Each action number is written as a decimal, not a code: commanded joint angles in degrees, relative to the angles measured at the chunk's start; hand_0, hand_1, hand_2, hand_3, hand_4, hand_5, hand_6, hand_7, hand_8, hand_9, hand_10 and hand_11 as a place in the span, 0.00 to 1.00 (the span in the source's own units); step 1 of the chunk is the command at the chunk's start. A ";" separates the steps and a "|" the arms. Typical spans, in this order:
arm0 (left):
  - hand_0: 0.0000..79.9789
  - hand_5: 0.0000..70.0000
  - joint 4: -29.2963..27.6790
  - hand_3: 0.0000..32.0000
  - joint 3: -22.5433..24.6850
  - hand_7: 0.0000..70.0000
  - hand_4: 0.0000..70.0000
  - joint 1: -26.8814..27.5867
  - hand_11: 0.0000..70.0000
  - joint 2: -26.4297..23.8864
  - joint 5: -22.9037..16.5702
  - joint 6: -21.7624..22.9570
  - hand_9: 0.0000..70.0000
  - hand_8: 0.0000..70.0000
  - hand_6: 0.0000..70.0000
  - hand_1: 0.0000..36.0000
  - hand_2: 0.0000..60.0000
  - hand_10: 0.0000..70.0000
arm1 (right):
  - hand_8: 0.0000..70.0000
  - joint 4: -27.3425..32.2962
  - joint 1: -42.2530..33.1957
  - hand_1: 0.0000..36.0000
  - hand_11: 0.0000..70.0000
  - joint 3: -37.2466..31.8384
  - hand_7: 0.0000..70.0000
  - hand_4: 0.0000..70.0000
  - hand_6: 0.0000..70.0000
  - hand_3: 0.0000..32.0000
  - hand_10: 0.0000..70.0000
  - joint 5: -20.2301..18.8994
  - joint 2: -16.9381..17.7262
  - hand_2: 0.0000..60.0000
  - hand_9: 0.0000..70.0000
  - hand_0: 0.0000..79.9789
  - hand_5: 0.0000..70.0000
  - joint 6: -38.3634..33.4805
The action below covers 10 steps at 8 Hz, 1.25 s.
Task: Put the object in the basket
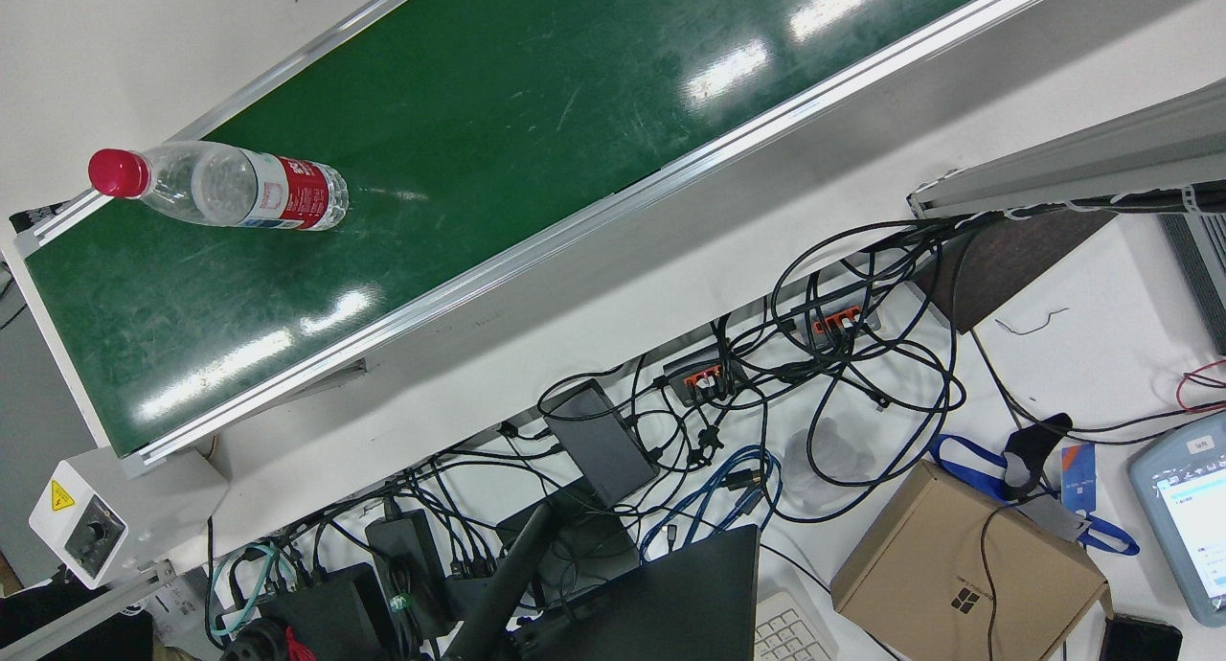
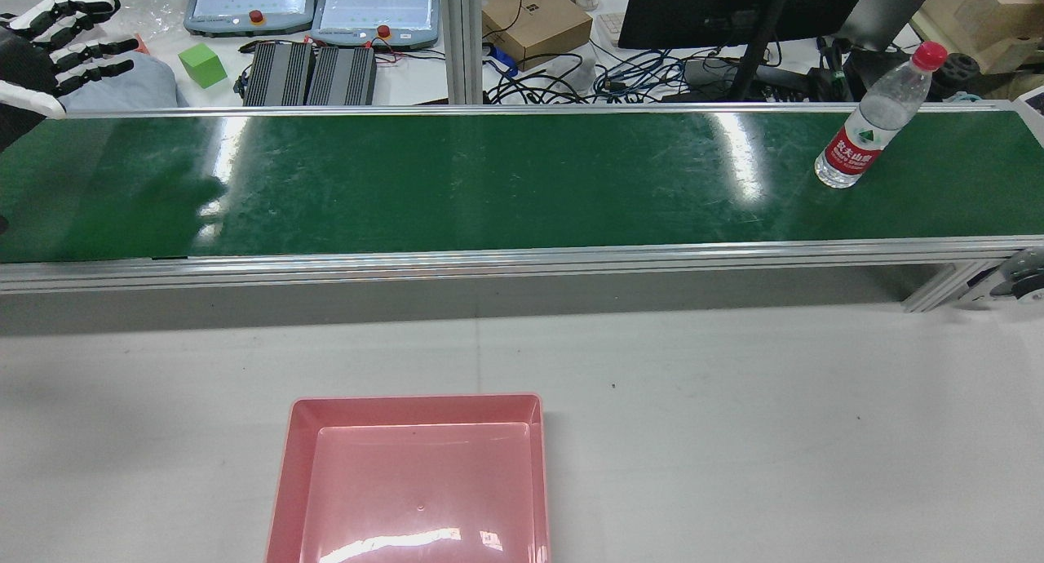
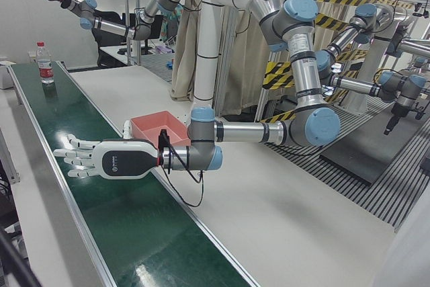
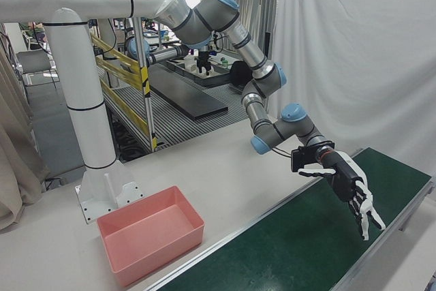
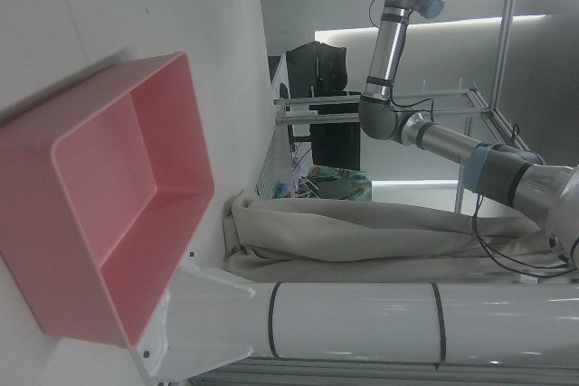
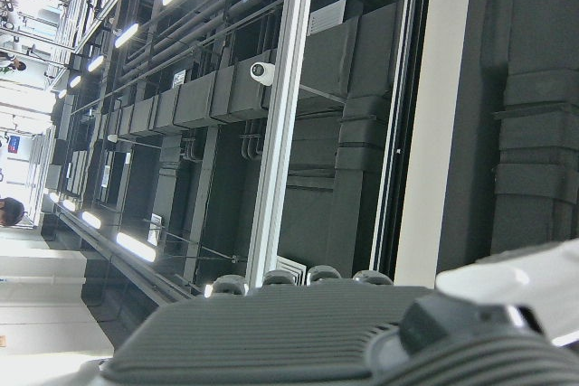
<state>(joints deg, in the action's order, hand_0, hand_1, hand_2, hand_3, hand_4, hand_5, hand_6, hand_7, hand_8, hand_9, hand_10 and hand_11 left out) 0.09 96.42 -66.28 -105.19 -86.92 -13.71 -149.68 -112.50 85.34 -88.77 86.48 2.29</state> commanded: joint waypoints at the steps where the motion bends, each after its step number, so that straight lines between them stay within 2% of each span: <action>1: 0.73 0.43 0.00 0.30 0.00 0.07 0.09 0.01 0.17 0.07 0.00 -0.09 0.21 0.20 0.10 0.29 0.00 0.10 | 0.00 0.00 0.00 0.00 0.00 0.00 0.00 0.00 0.00 0.00 0.00 0.00 0.00 0.00 0.00 0.00 0.00 0.00; 5: 0.73 0.43 0.00 0.30 0.00 0.06 0.09 -0.08 0.17 -0.01 0.00 0.00 0.20 0.19 0.10 0.28 0.00 0.10 | 0.00 0.00 0.00 0.00 0.00 0.00 0.00 0.00 0.00 0.00 0.00 0.00 0.00 0.00 0.00 0.00 0.00 0.00; 7: 0.73 0.42 0.00 0.33 0.00 0.05 0.03 -0.08 0.15 -0.01 0.09 0.00 0.18 0.16 0.08 0.28 0.00 0.09 | 0.00 0.00 0.00 0.00 0.00 0.00 0.00 0.00 0.00 0.00 0.00 0.00 0.00 0.00 0.00 0.00 0.00 0.00; 10: 0.73 0.43 0.00 0.36 0.00 0.05 0.03 -0.08 0.15 0.07 0.09 0.00 0.18 0.16 0.08 0.29 0.00 0.08 | 0.00 0.00 0.00 0.00 0.00 0.00 0.00 0.00 0.00 0.00 0.00 0.00 0.00 0.00 0.00 0.00 0.00 0.00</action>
<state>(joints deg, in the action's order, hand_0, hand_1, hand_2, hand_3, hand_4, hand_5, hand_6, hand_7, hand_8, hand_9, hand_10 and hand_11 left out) 0.09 96.42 -66.35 -105.18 -86.85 -13.71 -149.68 -112.50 85.34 -88.77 86.48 2.29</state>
